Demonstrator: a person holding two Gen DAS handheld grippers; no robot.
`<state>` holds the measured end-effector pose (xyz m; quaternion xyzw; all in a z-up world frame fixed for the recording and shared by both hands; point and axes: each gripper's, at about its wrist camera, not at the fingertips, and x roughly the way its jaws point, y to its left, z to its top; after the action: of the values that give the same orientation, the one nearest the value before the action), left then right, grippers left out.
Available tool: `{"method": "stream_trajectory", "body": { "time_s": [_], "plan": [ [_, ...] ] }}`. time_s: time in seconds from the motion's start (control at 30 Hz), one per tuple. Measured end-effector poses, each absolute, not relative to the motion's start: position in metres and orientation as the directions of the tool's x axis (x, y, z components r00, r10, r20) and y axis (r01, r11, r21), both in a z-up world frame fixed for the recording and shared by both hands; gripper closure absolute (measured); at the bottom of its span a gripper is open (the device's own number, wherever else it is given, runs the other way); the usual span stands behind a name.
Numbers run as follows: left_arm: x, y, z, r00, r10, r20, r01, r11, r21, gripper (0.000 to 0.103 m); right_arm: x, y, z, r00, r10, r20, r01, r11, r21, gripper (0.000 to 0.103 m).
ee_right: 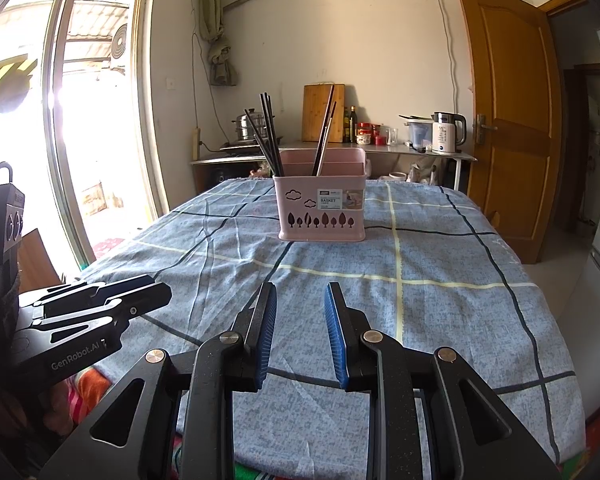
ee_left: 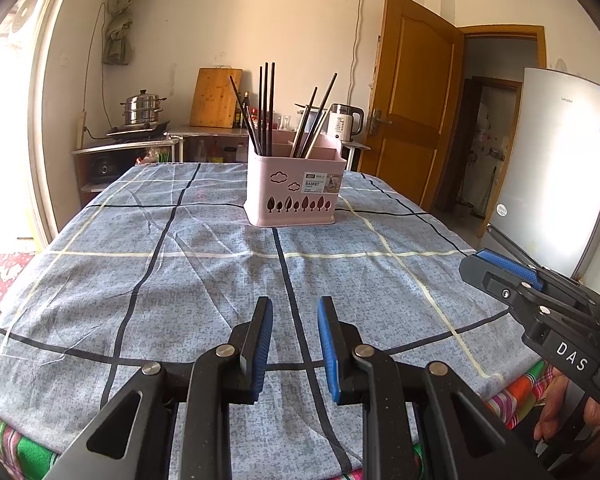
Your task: Organize utensils
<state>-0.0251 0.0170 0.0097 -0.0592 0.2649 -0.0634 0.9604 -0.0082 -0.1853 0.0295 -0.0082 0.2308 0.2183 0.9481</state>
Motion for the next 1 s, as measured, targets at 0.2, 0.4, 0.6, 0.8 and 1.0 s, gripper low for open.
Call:
{"method": "stream_trajectory", "body": {
  "time_s": [0.2, 0.4, 0.6, 0.8, 1.0],
  "plan": [
    [-0.0256, 0.0166, 0.0093, 0.851, -0.148, -0.505, 0.087, 0.986, -0.143, 0.08, -0.0095, -0.1862, 0.028, 0.795, 0.409, -0.448, -0.418, 0.905, 0.084, 0.077],
    [-0.026, 0.0143, 0.0101, 0.848, -0.148, -0.508, 0.1, 0.988, -0.121, 0.08, -0.0099, -0.1859, 0.0278, 0.794, 0.409, -0.449, -0.42, 0.904, 0.08, 0.077],
    [-0.0258, 0.0132, 0.0101, 0.844, -0.15, -0.514, 0.108, 0.988, -0.112, 0.08, -0.0096, -0.1856, 0.0284, 0.794, 0.409, -0.45, -0.421, 0.904, 0.079, 0.077],
    [-0.0261, 0.0133, 0.0103, 0.844, -0.152, -0.514, 0.111, 0.988, -0.11, 0.08, -0.0098, -0.1857, 0.0287, 0.793, 0.408, -0.452, -0.42, 0.904, 0.078, 0.077],
    [-0.0258, 0.0133, 0.0102, 0.843, -0.151, -0.515, 0.112, 0.988, -0.107, 0.08, -0.0099, -0.186, 0.0287, 0.792, 0.407, -0.454, -0.42, 0.904, 0.077, 0.077]
  ]
}}
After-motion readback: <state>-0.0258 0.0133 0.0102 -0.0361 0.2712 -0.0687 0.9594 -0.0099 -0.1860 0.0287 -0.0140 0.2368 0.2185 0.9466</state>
